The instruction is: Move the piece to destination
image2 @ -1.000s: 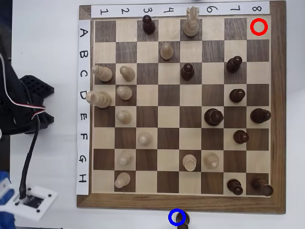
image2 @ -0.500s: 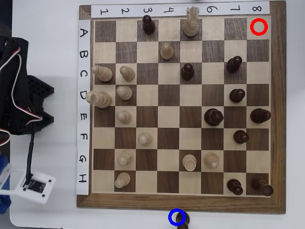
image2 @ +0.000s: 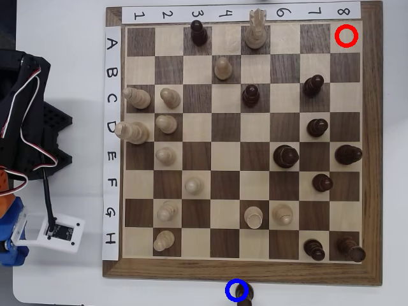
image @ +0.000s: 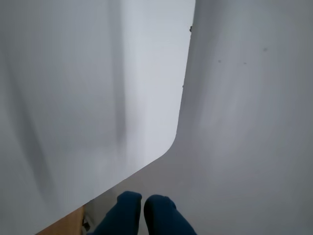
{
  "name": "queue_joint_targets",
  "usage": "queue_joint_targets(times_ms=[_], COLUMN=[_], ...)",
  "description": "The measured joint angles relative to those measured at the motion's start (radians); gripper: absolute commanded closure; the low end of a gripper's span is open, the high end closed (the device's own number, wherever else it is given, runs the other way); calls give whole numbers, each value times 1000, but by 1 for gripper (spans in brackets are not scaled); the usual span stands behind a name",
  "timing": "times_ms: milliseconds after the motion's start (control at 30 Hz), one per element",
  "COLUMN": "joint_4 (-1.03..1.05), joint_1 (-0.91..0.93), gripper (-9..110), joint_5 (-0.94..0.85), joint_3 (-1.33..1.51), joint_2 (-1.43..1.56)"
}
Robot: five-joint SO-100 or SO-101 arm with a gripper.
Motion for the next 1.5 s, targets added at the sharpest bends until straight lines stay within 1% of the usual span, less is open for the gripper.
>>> queue_joint_targets(times_ms=[167, 467, 1500], joint_4=[63, 100, 100], joint_1=[11, 37, 51], gripper=[101, 101, 101], joint_5=[-9, -9, -11], joint_3=[0, 0, 0], joint_2=[9, 9, 9])
